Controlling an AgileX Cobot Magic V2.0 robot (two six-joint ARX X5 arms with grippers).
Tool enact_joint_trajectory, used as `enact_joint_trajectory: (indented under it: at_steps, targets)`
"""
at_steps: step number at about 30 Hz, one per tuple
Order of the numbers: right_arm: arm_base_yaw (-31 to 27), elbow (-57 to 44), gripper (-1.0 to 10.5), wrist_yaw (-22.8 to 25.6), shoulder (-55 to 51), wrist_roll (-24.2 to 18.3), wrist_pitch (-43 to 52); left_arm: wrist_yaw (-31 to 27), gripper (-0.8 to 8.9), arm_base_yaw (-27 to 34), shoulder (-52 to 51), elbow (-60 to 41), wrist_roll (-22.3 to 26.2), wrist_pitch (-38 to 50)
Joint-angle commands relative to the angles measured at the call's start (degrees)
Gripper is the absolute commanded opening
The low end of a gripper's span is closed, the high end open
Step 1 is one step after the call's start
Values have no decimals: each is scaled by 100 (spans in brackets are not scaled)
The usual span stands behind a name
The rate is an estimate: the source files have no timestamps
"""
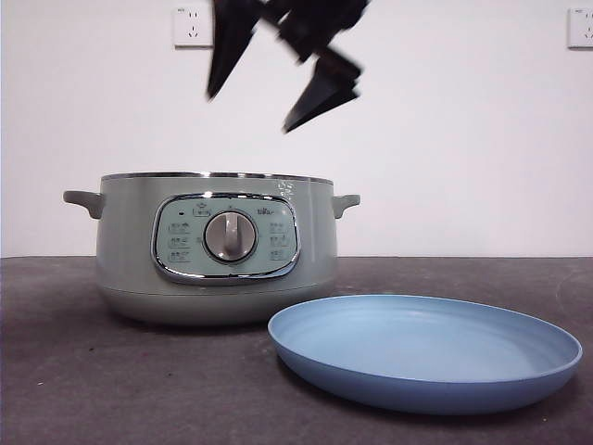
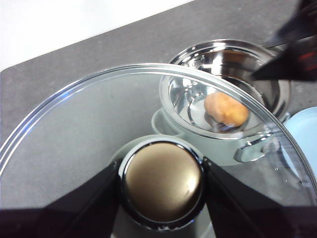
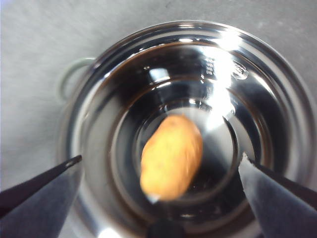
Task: Take the potato out from the steamer,put the potato on the plate,close the lid
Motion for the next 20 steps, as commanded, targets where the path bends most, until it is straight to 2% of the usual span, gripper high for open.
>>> enact_joint_trajectory:
  at_steps: [1, 13, 20]
  targets:
    - [144, 256, 690, 234, 433, -160, 7, -39, -9, 11, -133, 44, -107, 129]
    - [315, 302, 690, 678, 1226, -87, 522, -7, -9, 11, -214, 44, -127, 4]
    - [315, 302, 689, 675, 1519, 24, 627, 0, -9, 11, -216, 44, -125, -24]
